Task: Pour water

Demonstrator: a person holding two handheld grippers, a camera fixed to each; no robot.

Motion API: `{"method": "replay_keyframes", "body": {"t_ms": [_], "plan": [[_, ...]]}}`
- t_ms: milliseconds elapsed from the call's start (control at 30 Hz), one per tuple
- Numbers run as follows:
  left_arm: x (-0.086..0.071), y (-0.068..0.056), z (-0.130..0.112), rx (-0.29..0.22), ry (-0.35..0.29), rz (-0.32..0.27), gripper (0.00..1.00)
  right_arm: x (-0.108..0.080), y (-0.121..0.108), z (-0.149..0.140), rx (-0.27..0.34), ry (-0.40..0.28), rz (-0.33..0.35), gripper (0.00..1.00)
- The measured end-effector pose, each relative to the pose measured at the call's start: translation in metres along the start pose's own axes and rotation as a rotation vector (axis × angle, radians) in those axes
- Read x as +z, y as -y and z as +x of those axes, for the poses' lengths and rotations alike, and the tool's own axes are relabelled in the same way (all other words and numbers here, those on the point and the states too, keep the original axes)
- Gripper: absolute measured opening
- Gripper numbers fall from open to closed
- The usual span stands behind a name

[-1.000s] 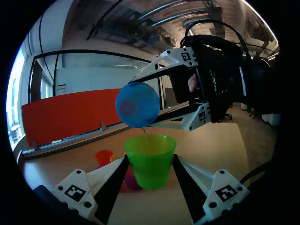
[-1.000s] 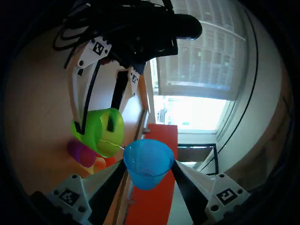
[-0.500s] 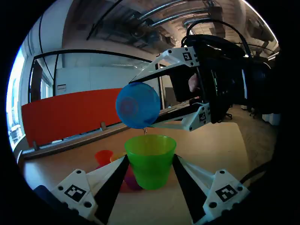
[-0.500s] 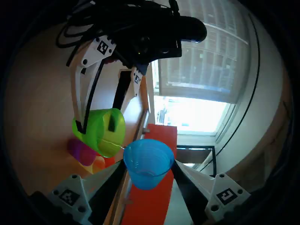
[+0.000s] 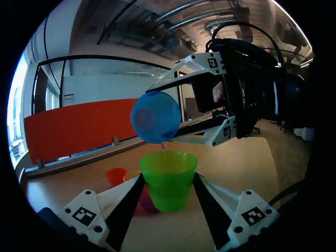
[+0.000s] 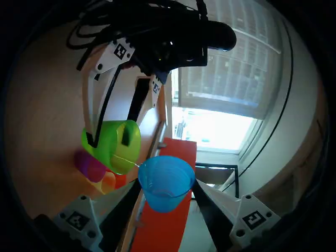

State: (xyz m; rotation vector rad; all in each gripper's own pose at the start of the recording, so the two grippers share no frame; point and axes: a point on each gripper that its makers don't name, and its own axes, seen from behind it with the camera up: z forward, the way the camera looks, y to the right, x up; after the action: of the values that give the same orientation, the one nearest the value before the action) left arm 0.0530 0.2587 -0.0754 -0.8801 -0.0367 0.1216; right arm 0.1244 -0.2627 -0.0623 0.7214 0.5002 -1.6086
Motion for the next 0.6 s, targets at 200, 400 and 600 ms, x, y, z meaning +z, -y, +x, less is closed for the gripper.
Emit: {"method": "replay_keyframes", "body": {"t_ms": [200,400,600], "plan": [[-0.0007,0.0002,0.0001,-0.001,0.0,0.001,0.83,-0.0045,0.001,0.0036,-0.002,-0.001,-0.002,0.91],[-0.0013,0.0011,0.0008,-0.001,0.001,0.003,0.83,-0.0051,0.0005,0.0055,-0.011,-0.003,-0.006,0.91],[-0.0014,0.0019,0.0008,-0.004,0.002,0.003,0.83,-0.0028,0.0001,0.0043,-0.015,-0.004,-0.01,0.91]]}}
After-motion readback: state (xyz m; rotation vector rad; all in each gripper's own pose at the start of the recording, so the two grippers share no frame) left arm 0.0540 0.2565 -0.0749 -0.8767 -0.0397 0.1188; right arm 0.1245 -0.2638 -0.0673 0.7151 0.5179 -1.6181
